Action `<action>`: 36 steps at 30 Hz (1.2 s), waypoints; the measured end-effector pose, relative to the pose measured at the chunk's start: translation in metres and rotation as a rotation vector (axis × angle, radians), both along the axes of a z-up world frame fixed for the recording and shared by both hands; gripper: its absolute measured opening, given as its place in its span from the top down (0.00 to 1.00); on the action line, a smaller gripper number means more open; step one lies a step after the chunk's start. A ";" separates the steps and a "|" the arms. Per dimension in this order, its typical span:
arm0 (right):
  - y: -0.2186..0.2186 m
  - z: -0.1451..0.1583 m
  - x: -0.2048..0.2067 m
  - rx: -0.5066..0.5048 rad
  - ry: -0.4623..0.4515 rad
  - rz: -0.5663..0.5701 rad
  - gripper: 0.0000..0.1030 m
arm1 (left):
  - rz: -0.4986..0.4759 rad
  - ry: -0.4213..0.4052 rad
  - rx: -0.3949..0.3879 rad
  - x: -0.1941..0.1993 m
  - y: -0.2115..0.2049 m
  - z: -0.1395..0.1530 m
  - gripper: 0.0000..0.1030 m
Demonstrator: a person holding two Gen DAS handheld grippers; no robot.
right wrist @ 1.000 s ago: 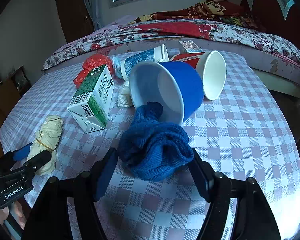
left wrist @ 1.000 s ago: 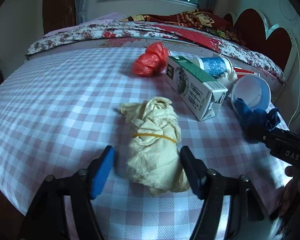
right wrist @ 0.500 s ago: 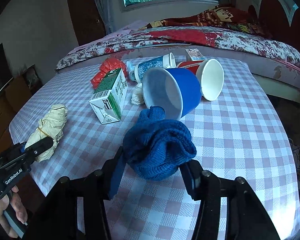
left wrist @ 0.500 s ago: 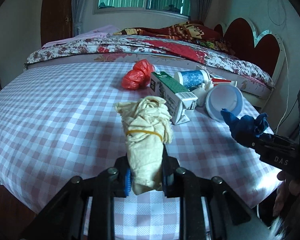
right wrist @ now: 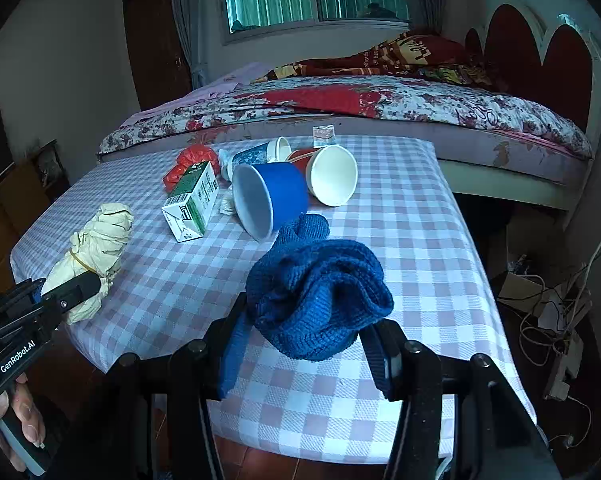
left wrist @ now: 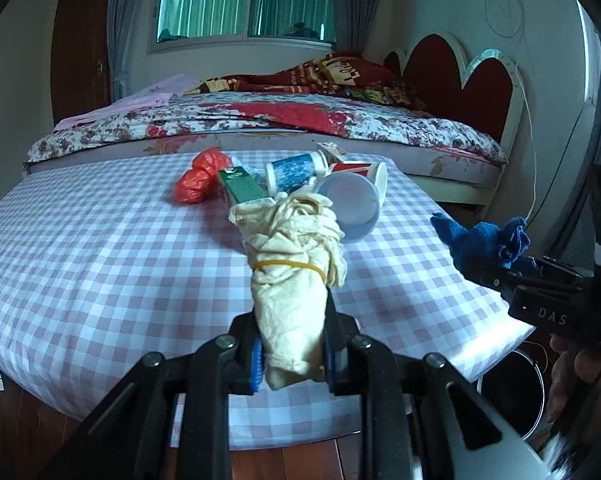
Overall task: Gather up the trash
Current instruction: 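Carry the sock and cloth bundle over the bin and open both tools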
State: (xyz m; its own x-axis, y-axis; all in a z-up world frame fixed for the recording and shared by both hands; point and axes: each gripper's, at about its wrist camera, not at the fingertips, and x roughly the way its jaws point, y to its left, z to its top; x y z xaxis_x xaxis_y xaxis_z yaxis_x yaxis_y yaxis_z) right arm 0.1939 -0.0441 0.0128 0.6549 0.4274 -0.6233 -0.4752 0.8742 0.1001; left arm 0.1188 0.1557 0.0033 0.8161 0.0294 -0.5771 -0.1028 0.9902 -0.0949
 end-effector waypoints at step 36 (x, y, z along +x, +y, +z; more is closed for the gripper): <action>-0.190 0.006 -0.067 -0.028 -0.067 -0.314 0.47 | -0.389 -0.057 0.071 -0.007 -0.193 0.005 0.77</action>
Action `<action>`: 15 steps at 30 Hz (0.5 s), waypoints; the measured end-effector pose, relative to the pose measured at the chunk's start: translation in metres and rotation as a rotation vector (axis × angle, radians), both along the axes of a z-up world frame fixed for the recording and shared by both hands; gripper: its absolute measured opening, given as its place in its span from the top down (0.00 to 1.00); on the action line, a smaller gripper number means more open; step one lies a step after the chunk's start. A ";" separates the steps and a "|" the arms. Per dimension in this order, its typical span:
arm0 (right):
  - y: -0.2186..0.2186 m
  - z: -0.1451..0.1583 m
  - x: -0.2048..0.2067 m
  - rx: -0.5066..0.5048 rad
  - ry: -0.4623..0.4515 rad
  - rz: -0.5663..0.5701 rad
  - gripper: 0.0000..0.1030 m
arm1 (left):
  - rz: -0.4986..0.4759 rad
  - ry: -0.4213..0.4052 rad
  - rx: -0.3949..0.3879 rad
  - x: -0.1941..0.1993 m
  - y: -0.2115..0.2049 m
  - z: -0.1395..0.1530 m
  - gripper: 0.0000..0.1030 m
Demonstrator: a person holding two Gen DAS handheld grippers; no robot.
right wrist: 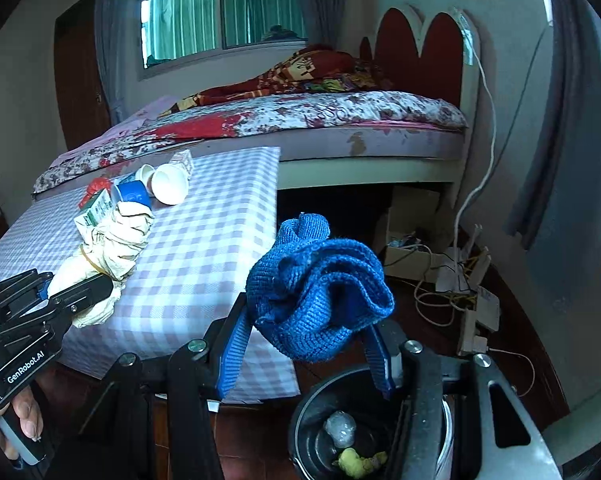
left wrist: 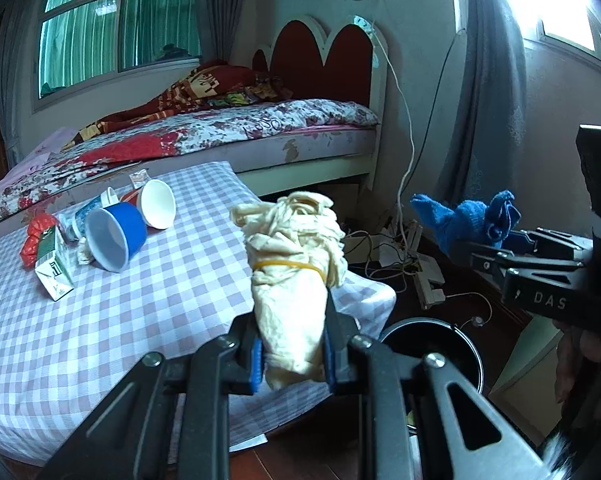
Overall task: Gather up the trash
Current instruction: 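Carry the sock and cloth bundle over the bin and open both tools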
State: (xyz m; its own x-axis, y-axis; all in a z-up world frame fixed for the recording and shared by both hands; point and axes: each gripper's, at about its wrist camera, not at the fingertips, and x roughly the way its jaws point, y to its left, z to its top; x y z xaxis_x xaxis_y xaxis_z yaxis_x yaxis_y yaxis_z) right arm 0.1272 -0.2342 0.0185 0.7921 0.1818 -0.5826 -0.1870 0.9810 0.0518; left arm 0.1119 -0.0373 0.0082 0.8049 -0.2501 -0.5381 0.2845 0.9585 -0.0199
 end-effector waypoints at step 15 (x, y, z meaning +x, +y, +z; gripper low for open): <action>-0.055 -0.027 -0.017 -0.030 0.073 -0.083 0.47 | -0.191 0.054 0.016 -0.010 -0.065 -0.019 0.77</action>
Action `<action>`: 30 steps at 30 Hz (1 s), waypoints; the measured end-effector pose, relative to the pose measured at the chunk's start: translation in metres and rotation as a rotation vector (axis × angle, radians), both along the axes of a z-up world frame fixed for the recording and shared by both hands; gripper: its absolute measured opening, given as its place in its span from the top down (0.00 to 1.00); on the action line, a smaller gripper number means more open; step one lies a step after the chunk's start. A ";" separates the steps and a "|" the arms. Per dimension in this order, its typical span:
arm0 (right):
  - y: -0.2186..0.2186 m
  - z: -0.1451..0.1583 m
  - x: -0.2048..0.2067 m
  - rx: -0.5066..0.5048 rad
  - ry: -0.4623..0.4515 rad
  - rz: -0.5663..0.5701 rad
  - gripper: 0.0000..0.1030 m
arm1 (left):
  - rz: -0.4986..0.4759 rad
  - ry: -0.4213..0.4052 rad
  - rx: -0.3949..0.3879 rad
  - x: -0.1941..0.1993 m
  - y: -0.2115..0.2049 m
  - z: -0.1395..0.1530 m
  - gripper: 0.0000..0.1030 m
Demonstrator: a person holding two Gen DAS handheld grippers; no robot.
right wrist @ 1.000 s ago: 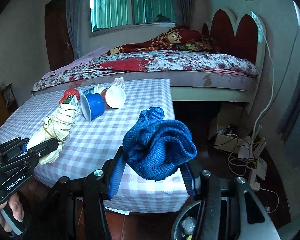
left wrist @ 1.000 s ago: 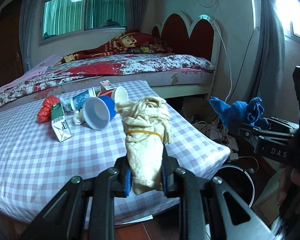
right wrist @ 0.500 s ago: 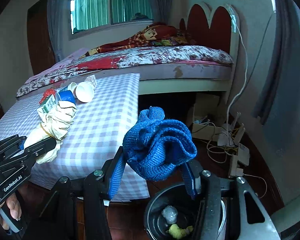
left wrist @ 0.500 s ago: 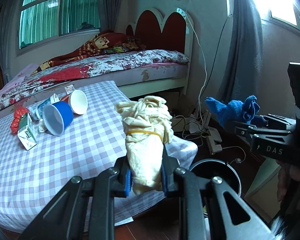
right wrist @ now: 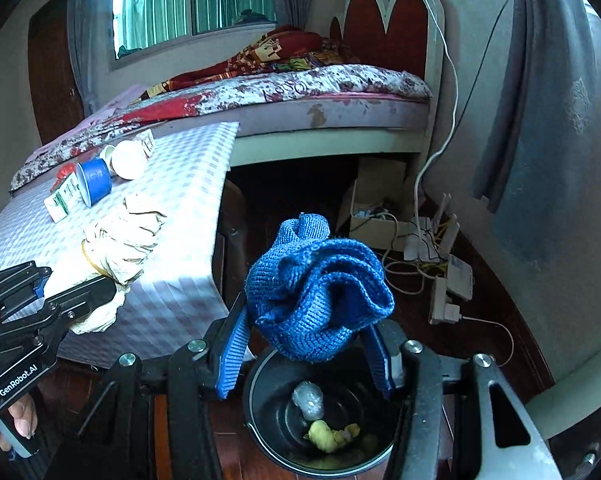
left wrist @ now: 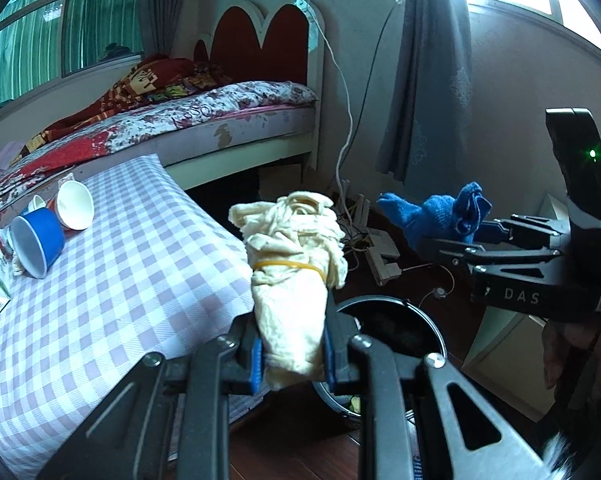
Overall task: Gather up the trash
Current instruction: 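Carry the sock and cloth bundle over the bin and open both tools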
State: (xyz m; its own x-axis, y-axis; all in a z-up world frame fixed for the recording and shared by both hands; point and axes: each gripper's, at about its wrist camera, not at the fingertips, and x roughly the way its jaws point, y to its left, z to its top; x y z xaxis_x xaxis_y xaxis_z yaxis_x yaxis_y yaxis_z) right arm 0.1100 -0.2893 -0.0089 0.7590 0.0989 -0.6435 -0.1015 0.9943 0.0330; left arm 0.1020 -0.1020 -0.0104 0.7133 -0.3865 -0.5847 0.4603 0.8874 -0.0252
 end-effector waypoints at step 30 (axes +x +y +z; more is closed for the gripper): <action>-0.052 -0.102 0.007 -0.151 0.291 -0.082 0.01 | -0.070 0.204 0.089 0.008 -0.051 -0.067 0.05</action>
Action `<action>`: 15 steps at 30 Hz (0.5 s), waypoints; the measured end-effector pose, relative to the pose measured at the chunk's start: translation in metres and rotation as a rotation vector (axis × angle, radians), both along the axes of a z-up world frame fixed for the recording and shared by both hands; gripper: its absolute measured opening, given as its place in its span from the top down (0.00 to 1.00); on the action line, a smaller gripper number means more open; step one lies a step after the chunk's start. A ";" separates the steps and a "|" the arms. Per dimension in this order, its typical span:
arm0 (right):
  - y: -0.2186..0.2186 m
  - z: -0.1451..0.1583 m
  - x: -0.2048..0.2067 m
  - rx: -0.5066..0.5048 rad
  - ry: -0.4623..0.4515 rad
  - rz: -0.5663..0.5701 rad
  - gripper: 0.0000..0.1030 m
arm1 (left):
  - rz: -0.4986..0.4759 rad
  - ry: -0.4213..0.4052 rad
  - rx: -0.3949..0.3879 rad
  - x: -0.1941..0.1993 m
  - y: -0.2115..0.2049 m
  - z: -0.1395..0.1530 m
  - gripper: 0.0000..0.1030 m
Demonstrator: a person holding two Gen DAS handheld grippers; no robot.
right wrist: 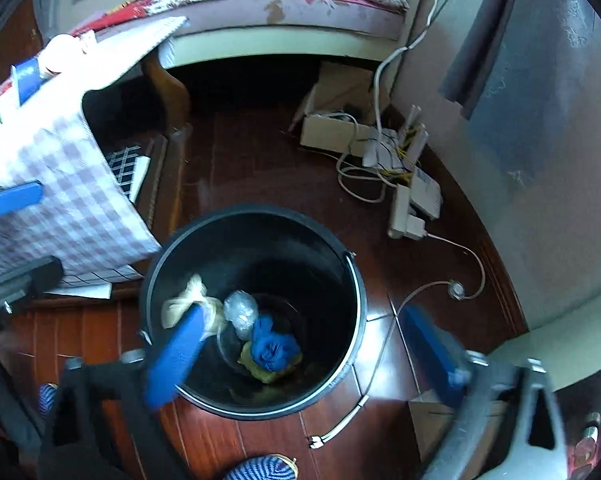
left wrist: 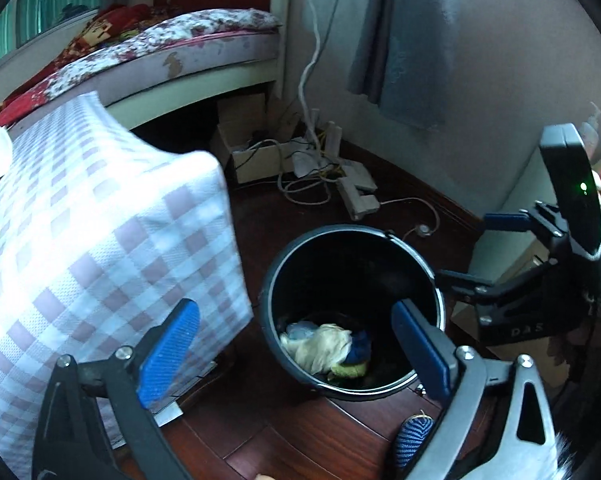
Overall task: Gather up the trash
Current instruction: 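Carry the sock and cloth bundle over the bin and open both tools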
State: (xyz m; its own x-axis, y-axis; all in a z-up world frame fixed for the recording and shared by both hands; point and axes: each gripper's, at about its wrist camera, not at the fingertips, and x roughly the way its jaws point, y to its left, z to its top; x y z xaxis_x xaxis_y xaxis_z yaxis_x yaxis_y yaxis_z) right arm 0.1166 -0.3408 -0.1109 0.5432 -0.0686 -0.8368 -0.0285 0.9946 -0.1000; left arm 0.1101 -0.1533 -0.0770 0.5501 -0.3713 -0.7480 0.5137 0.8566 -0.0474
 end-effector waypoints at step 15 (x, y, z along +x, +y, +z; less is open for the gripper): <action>0.009 0.011 0.000 -0.022 -0.038 0.017 0.01 | 0.054 -0.056 0.023 0.012 0.018 0.011 0.03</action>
State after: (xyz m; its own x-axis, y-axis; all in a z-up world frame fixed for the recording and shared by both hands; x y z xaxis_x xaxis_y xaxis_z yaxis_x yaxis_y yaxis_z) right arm 0.1164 -0.3322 -0.0995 0.5757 -0.0774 -0.8140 -0.0414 0.9915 -0.1236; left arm 0.1221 -0.1352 -0.0655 0.6098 -0.3234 -0.7235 0.4683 0.8836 -0.0003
